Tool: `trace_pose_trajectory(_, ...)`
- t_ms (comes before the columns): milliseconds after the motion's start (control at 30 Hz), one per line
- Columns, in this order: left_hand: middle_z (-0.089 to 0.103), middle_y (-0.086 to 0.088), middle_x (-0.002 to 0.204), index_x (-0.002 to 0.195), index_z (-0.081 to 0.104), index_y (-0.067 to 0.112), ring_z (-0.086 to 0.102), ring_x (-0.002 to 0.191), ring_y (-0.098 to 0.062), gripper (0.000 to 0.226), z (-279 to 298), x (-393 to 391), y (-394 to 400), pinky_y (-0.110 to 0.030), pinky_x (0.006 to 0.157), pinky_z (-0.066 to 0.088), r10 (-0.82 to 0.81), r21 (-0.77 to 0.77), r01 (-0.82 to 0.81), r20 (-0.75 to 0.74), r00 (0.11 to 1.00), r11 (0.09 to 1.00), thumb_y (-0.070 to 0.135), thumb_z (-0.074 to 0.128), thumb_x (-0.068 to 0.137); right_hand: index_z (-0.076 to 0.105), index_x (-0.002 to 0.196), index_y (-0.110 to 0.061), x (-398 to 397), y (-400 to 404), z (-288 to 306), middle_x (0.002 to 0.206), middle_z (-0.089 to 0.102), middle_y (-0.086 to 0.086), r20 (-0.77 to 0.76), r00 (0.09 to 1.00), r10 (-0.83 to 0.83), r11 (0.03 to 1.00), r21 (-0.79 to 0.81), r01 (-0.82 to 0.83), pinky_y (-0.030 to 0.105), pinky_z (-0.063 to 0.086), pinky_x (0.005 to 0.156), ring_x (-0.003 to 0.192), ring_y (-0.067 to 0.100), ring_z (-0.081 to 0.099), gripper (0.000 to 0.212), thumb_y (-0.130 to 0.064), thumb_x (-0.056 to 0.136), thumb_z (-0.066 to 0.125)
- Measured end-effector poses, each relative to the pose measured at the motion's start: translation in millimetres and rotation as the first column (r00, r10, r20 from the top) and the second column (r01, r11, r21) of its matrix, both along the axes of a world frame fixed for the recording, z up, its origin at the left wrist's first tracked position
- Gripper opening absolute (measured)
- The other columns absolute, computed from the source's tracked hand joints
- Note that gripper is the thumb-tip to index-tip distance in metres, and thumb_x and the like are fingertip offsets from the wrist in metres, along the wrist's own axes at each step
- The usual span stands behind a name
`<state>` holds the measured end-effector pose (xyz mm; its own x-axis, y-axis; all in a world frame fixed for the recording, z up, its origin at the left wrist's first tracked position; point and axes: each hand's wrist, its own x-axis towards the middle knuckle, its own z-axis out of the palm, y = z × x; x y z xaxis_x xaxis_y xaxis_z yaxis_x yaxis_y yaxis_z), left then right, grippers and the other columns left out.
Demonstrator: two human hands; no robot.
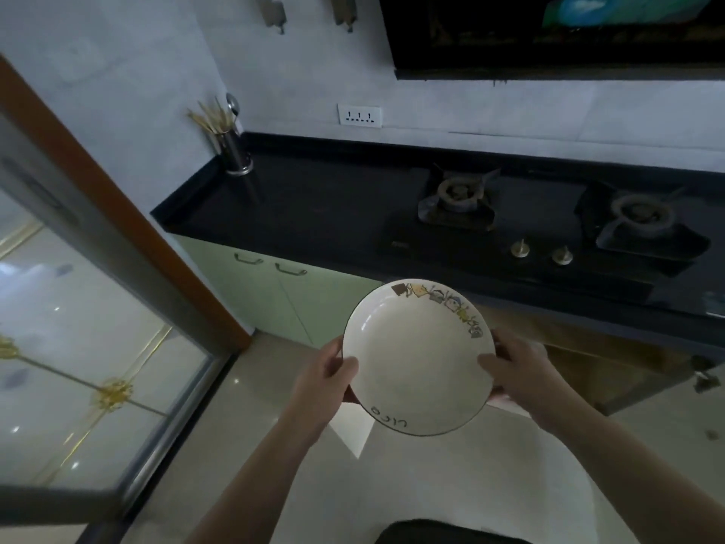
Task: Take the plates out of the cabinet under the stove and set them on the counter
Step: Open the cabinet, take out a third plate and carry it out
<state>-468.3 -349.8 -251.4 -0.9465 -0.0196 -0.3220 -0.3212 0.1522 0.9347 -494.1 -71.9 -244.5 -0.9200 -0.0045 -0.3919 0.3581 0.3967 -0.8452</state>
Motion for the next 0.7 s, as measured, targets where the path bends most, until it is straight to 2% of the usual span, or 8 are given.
trace_pose_trajectory(67,0.076,-0.004,0.094,0.109,0.069,0.040,0.074,0.082,-0.024,0.038,4,4,-6,-0.035,0.064,0.060,0.046,0.012,-0.047,0.021,0.999,0.999,0.022,0.051,0.080,0.060,0.111,-0.034,-5,-5,-2,0.096,0.072,-0.010,-0.004,0.999,0.051,0.999,-0.016,-0.051,0.035,0.062,0.072,0.081,0.012,0.072,0.028,-0.015,0.091,0.061)
trace_pose_trajectory(167,0.076,-0.005,0.096,0.109,0.069,0.041,0.074,0.085,-0.026,0.037,5,13,-19,-0.039,0.067,0.061,0.139,0.010,-0.140,0.067,0.988,0.990,0.022,0.053,0.082,0.059,0.102,-0.039,-12,-18,-10,0.098,0.071,-0.011,0.001,0.992,0.130,0.989,-0.077,-0.129,0.036,0.062,0.076,0.085,0.012,0.071,0.025,-0.016,0.092,0.061)
trace_pose_trajectory(300,0.076,0.002,0.097,0.116,0.065,0.029,0.074,0.084,-0.020,0.035,7,25,-40,-0.033,0.065,0.060,0.219,0.012,-0.222,0.118,0.968,0.975,0.007,0.051,0.093,0.064,0.106,-0.032,-20,-45,-18,0.097,0.074,-0.010,0.004,0.989,0.147,0.972,-0.184,-0.144,0.031,0.060,0.073,0.085,0.011,0.071,0.021,-0.015,0.093,0.061)
trace_pose_trajectory(433,0.077,0.003,0.090,0.105,0.065,0.028,0.074,0.080,-0.019,0.030,13,28,-66,-0.027,0.061,0.059,0.253,0.008,-0.256,0.122,0.960,0.967,0.004,0.050,0.096,0.067,0.105,-0.030,-26,-77,-18,0.103,0.074,-0.002,-0.008,0.988,0.155,0.948,-0.280,-0.151,0.030,0.060,0.073,0.092,0.016,0.072,0.019,-0.016,0.096,0.058)
trace_pose_trajectory(600,0.076,-0.001,0.091,0.105,0.065,0.031,0.073,0.078,-0.021,0.030,6,6,-114,-0.024,0.059,0.058,0.264,0.047,-0.268,0.076,0.962,0.962,0.006,0.048,0.100,0.069,0.105,-0.036,-43,-127,-21,0.102,0.075,-0.002,-0.058,0.990,0.127,0.948,-0.285,-0.139,0.035,0.060,0.078,0.091,0.015,0.073,0.023,-0.022,0.100,0.051)
trace_pose_trajectory(700,0.076,0.006,0.087,0.103,0.066,0.031,0.073,0.076,-0.016,0.024,-3,-16,-152,-0.022,0.059,0.058,0.259,0.046,-0.262,0.065,0.964,0.964,0.016,0.048,0.102,0.070,0.103,-0.040,-55,-169,-23,0.098,0.076,-0.005,-0.074,0.994,0.076,0.953,-0.287,-0.095,0.029,0.059,0.072,0.088,0.012,0.073,0.029,-0.027,0.102,0.044)
